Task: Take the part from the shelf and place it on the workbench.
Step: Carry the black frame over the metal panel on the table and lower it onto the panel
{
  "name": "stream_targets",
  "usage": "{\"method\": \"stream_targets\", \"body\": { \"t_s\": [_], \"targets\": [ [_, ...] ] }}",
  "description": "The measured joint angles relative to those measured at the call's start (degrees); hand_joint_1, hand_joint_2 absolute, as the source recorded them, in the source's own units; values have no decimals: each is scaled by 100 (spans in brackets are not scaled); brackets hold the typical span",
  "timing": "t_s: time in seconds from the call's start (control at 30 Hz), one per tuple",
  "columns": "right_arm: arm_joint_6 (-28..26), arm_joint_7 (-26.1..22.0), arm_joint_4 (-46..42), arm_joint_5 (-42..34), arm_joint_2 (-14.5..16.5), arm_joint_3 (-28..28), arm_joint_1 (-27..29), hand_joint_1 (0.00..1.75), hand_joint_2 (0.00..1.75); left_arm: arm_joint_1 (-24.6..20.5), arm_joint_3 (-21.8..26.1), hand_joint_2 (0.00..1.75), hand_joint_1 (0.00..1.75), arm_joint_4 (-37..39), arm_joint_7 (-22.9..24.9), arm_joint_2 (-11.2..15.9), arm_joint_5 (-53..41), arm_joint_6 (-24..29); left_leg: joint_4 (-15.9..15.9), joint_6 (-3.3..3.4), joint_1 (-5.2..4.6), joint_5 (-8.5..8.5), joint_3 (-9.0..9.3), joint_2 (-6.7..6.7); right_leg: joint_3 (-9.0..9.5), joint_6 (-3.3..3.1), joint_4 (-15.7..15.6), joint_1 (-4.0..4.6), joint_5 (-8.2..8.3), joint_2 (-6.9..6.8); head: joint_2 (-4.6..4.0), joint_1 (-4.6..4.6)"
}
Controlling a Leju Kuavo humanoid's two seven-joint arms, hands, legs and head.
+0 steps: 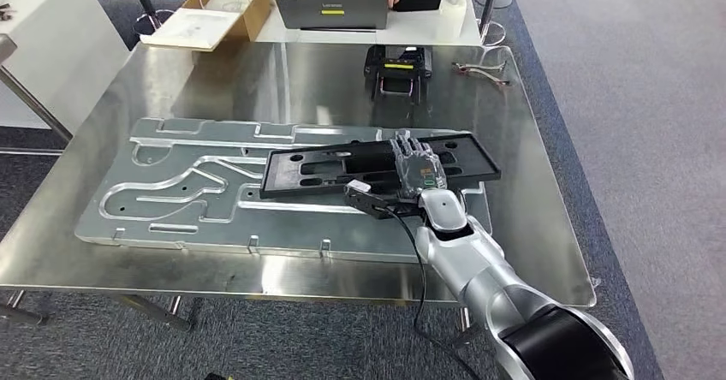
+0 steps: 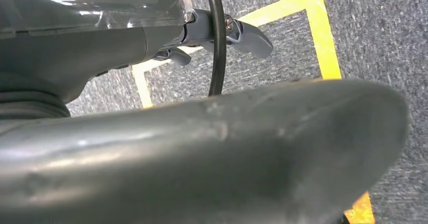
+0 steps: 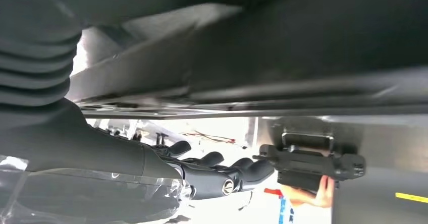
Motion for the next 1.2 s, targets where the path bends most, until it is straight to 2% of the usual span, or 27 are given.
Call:
{"method": "stream_targets", "body": {
  "t_s": [0.07, 0.1, 0.13, 0.2, 0.23, 0.27, 0.3, 0.33, 0.4, 0.43, 0.5, 0.57, 0.6, 0.67, 0.73, 0.77, 0.8, 0.83, 0.87, 0.9, 0.93, 0.97, 1.0, 1.07, 1.1, 1.13, 1.2],
  "targets": [
    [-2, -8, -4, 0, -34, -3, 29, 0, 0, 2, 28, 0, 0, 0, -44, -1, 11, -76, -34, 81, 13, 50, -15, 8, -17, 62, 15, -7, -31, 3, 0, 1],
    [-2, -16, -8, 0, -55, -7, 38, 0, 0, -1, 42, 0, 0, 0, -60, -1, 16, -102, -59, 130, 22, 83, -29, 16, -57, 88, 113, -12, -142, 3, 0, 0],
    [-2, -26, -10, 0, -77, -10, 43, 0, 0, -5, 60, 0, 0, 0, -75, -2, 22, -121, -83, 179, 30, 119, -52, 25, -140, 109, 326, -17, -332, 2, 0, 1],
    [-2, -46, -13, 0, -116, -15, 62, 0, 0, -12, 102, 0, 0, 0, -95, -2, 35, -143, -90, 233, 20, 183, -134, 33, -400, 136, 1031, -29, -811, -1, 0, 1],
    [-2, -55, -13, 0, -132, -16, 81, 0, 0, -11, 118, 0, 0, 0, -100, -2, 42, -149, -89, 242, 12, 217, -184, 34, -509, 145, 1367, -32, -980, -2, 0, 2],
    [-3, -60, -13, 0, -146, -17, 102, 0, 0, -9, 129, 0, 0, 0, -102, -2, 46, -152, -87, 243, 7, 255, -235, 34, -541, 148, 1553, -34, -1047, -2, 0, 2],
    [-3, -65, -13, 0, -158, -18, 120, 0, 0, -8, 135, 0, 0, 0, -103, -2, 49, -154, -85, 240, 2, 294, -285, 33, -469, 144, 1534, -35, -1011, -3, 0, 2],
    [-3, -69, -19, 0, -166, -19, 131, 0, 0, -7, 143, 0, 0, 0, -103, -2, 51, -154, -83, 232, -1, 335, -333, 32, -272, 129, 1284, -35, -887, -3, 0, 2],
    [-4, -74, -58, 0, -172, -19, 124, 0, 0, -10, 156, 0, 0, 0, -104, -7, 52, -154, -76, 199, -11, 416, -412, 28, 283, 81, 466, -18, -643, -4, 0, 1],
    [-7, -75, -85, 0, -172, -19, 117, 0, 0, -11, 161, 0, 0, 0, -105, -11, 53, -154, -80, 171, -14, 458, -432, 28, 481, 59, 153, -2, -557, -4, 0, 0],
    [-12, -79, -120, 0, -178, -20, 105, 0, 0, -15, 166, 0, 0, 0, -109, -20, 54, -154, -97, 102, -13, 544, -444, 29, 584, 28, -75, 32, -513, -4, 0, 0],
    [-14, -82, -123, 2, -187, -21, 108, 0, 0, -13, 173, 0, 0, 0, -109, -20, 55, -154, -128, 29, -6, 613, -454, 21, 528, -30, -102, 21, -420, -14, 0, 2],
    [-13, -82, -124, 3, -188, -21, 111, 0, 0, -7, 176, 0, 0, 0, -108, -21, 57, -155, -104, -1, -5, 566, -489, 15, 489, -70, -117, 7, -360, -23, 0, 2],
    [-13, -84, -126, 5, -184, -21, 114, 0, 0, 3, 181, 0, 0, 0, -106, -27, 58, -156, 295, -46, 7, 116, -648, 9, 354, -139, -151, -25, -207, -38, 0, 1],
    [-12, -85, -127, 7, -185, -21, 126, 0, 0, 2, 182, 0, 0, 0, -105, -33, 58, -156, 1056, -88, 17, -471, -829, 14, 177, -162, -144, -19, -72, -40, 0, 1],
    [-11, -85, -127, 7, -187, -21, 137, 0, 0, 0, 185, 0, 0, 0, -105, -33, 58, -156, 1368, -105, 20, -590, -852, 16, 90, -158, -136, -15, -10, -43, 0, 1],
    [-11, -85, -126, 9, -189, -21, 147, 0, 0, -1, 189, 0, 0, 0, -104, -33, 59, -156, 1534, -115, 21, -590, -798, 16, 2, -150, -123, -14, 50, -46, 0, 0],
    [-10, -85, -126, 14, -189, -21, 154, 0, 0, 0, 196, 0, 0, 0, -103, -33, 60, -156, 1485, -115, 21, -487, -645, 17, -81, -138, -106, -14, 104, -48, 0, 1],
    [-9, -85, -127, 19, -189, -21, 157, 0, 0, -2, 203, 0, 0, 0, -101, -33, 60, -156, 1229, -107, 21, -354, -383, 18, -161, -123, -84, -16, 154, -49, 0, 0],
    [-8, -85, -133, 24, -188, -21, 157, 0, 0, -11, 209, 0, 0, 0, -99, -33, 60, -157, 821, -90, 18, -325, -67, 17, -227, -101, -60, -13, 196, -50, 0, 0],
    [-8, -85, -140, 28, -189, -21, 154, 0, 0, -20, 214, 0, 0, 0, -99, -33, 60, -158, 424, -60, 4, -340, 218, 14, -277, -74, -38, -9, 235, -51, 0, 1],
    [-9, -85, -147, 30, -190, -21, 152, 0, 0, -27, 219, 0, 0, 0, -99, -33, 60, -158, 121, -23, -10, -386, 408, 9, -302, -43, -28, -4, 276, -53, 0, 1],
    [-9, -85, -154, 32, -190, -21, 149, 0, 0, -33, 223, 0, 0, 0, -98, -34, 60, -159, -40, 16, -30, -445, 493, 4, -312, -9, -32, 0, 319, -55, 0, 1],
    [-8, -85, -153, 36, -193, -21, 148, 0, 0, -30, 236, 0, 0, 0, -97, -37, 60, -160, -91, 107, -37, -373, 466, 7, -313, 62, -64, 0, 397, -54, 0, 1],
    [-8, -85, -151, 37, -197, -21, 147, 0, 0, -34, 242, 0, 0, 0, -96, -39, 60, -160, -109, 156, -29, -315, 441, 18, -340, 95, -38, -6, 352, -45, 0, 1],
    [-7, -85, -150, 37, -202, -21, 147, 0, 0, -37, 245, 0, 0, 0, -97, -41, 60, -162, -131, 208, -16, -243, 396, 30, -397, 123, 77, -8, 201, -36, 0, 2],
    [-7, -85, -148, 37, -211, -21, 148, 0, 0, -41, 250, 0, 0, 0, -96, -44, 60, -167, -149, 274, -8, -97, 251, 49, -603, 165, 650, -17, -350, -23, 0, 2]
  ]
}}
